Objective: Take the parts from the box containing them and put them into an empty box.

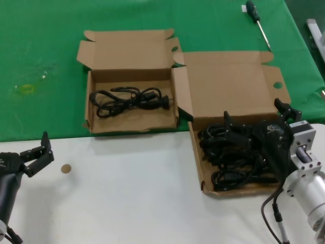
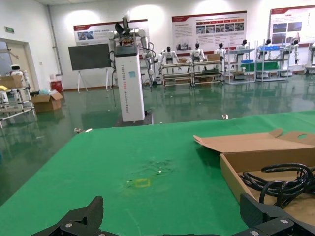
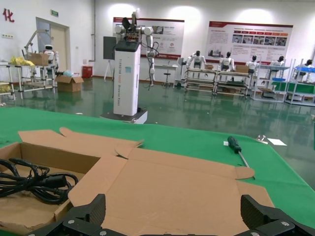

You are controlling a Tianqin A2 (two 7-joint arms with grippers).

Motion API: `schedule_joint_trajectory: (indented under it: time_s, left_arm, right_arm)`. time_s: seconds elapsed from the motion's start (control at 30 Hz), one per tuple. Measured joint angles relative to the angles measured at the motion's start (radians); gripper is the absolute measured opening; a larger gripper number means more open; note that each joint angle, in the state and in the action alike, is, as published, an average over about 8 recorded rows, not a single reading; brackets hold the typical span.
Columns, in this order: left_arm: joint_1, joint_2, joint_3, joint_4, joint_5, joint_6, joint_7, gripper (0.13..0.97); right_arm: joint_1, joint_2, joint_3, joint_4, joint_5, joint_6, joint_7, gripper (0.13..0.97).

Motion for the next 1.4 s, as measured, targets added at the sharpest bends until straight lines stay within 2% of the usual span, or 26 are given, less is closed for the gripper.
schedule_joint_trajectory:
  time_s: [1.4]
  left_arm:
    - [0.000, 0.000, 0.000, 0.000, 0.000, 0.000, 0.000, 0.966]
  right_arm:
    - [0.000, 0.000, 0.000, 0.000, 0.000, 0.000, 0.000, 0.966]
